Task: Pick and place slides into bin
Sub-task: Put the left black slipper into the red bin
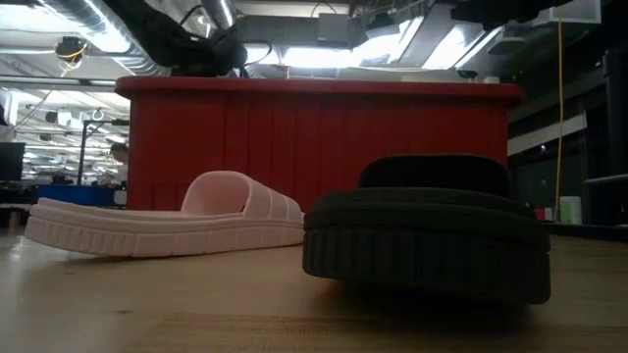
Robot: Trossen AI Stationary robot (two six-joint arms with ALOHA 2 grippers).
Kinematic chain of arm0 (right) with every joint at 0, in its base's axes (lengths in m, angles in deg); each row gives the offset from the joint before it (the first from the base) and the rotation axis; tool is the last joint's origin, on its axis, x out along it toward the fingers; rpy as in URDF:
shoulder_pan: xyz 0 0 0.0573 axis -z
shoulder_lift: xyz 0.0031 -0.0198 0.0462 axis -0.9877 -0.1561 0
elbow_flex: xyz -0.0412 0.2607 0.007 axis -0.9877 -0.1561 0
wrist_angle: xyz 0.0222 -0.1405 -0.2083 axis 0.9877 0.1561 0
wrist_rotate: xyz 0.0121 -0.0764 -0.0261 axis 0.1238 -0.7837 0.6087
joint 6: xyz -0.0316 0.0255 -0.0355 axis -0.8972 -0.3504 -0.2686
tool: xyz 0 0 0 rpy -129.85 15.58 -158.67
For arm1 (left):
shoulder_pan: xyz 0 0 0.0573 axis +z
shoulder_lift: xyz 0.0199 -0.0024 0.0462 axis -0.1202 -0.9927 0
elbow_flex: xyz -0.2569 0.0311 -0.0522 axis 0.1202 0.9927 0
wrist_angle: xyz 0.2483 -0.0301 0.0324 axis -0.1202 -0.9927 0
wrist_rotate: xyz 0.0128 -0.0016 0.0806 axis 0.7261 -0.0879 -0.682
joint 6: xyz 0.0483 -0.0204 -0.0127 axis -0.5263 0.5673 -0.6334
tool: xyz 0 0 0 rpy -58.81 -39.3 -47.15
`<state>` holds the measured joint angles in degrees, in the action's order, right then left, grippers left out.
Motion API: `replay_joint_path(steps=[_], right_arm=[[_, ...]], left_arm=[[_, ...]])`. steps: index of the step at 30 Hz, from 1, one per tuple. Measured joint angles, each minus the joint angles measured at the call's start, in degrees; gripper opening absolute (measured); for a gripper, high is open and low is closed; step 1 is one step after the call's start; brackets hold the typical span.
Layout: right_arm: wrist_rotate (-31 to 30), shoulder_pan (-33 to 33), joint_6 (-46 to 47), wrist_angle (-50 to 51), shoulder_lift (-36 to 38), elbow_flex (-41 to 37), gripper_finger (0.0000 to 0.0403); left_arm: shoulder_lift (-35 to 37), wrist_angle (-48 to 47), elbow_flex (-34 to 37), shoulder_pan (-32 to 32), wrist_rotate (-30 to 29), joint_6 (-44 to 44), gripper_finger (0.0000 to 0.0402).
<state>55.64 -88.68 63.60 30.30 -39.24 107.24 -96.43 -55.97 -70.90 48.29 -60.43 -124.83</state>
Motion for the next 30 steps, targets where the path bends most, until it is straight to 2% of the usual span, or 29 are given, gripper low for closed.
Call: replay_joint_path(steps=[9,16,30], right_arm=[[0.0,0.0,-0.23,0.0,0.0,0.0,0.0006],[0.0,0.0,-0.24,-0.05,0.0,0.0,0.0006],[0.0,0.0,-0.24,-0.22,0.0,0.0,0.0006]], left_arm=[[-0.02,2.3,3.38,1.14,0.25,0.49,0.0005],[-0.05,7.23,6.88,1.1,3.57,-0.32,0.0005],[-1.12,7.1,7.21,1.1,3.03,-3.31,0.0005]])
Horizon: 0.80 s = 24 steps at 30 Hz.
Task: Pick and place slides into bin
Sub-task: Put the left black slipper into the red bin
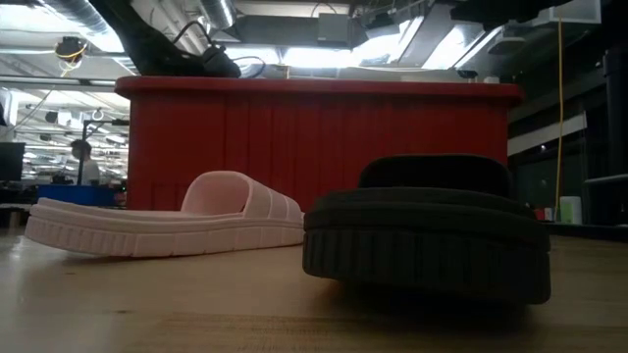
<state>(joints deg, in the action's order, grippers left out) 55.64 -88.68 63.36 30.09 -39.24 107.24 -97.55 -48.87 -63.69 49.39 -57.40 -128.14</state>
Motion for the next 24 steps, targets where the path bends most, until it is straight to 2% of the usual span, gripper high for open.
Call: replay_joint_path(steps=[8,24], right_arm=[[0.0,-0.02,0.0,0.0,0.02,0.0,0.0006],[0.0,-0.02,0.02,0.03,0.02,0.0,0.0006]], left_arm=[[-2.88,1.96,-0.05,-0.08,-0.69,-3.34,0.0005],[-2.99,1.73,0.09,-0.37,-3.06,-7.53,0.0012]])
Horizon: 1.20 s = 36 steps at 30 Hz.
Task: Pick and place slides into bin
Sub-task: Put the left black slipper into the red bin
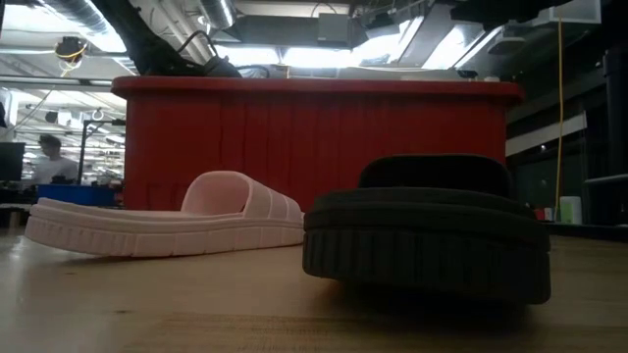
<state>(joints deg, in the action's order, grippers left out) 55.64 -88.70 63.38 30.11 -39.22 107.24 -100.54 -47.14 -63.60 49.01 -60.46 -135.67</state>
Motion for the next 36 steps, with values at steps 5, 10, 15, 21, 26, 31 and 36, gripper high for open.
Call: replay_joint_path(steps=[5,10,15,21,26,31,36], right_arm=[[0.0,0.0,0.17,0.04,0.0,0.0,0.0006],[0.0,0.0,0.17,0.06,0.0,0.0,0.0006],[0.0,0.0,0.17,0.25,0.0,0.0,0.0006],[0.0,0.0,0.17,0.77,0.0,0.0,0.0006],[0.0,0.0,0.17,0.99,0.0,0.0,0.0006],[0.0,0.0,0.17,1.13,0.0,0.0,0.0006],[0.0,0.0,0.17,1.1,0.0,0.0,0.0006]], left_arm=[[0.02,0.0,0.0,-0.02,-0.01,-1.69,0.0026],[0.02,0.02,0.0,-0.13,0.02,-4.22,0.0048],[0.04,0.02,0.0,-0.45,0.03,-5.68,0.0071],[0.04,0.04,0.0,-0.87,0.08,-6.12,0.0099],[0.07,0.04,0.0,-0.87,0.08,-6.1,0.0117],[0.07,0.04,0.0,-0.87,0.08,-6.17,0.0122],[0.14,0.03,-0.09,-0.88,-0.2,-9.16,0.0123]])
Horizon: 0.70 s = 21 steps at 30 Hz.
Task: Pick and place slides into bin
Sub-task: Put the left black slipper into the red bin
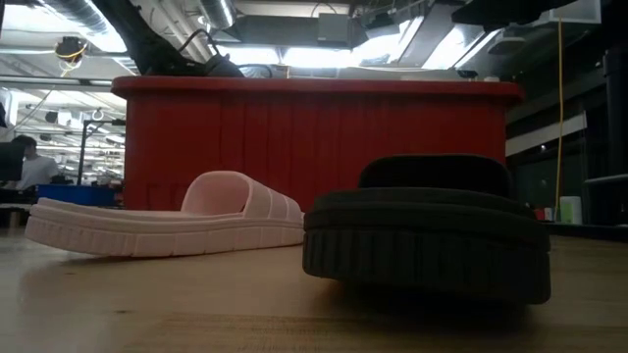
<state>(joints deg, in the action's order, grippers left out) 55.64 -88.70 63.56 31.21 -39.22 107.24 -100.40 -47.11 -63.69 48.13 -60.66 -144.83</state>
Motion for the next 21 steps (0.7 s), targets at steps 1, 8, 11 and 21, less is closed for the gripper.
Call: replay_joint_path(steps=[1,8,11,21], right_arm=[[0.0,0.0,0.0,-0.01,0.0,0.0,0.0006],[0.0,0.0,0.0,-0.36,-0.01,0.0,0.0006],[0.0,0.01,0.02,-0.34,-0.01,0.0,0.0006],[0.02,0.02,0.02,0.64,-0.02,0.0,0.0006]], left_arm=[[0.01,-0.05,-0.04,-0.13,-0.03,-0.67,0.0123],[0.01,-8.8,-6.12,-0.38,2.18,0.82,0.0118],[0.01,-12.78,-8.42,-0.39,2.49,0.97,0.0118],[0.01,-17.65,-8.87,-0.38,2.54,1.09,0.0116]])
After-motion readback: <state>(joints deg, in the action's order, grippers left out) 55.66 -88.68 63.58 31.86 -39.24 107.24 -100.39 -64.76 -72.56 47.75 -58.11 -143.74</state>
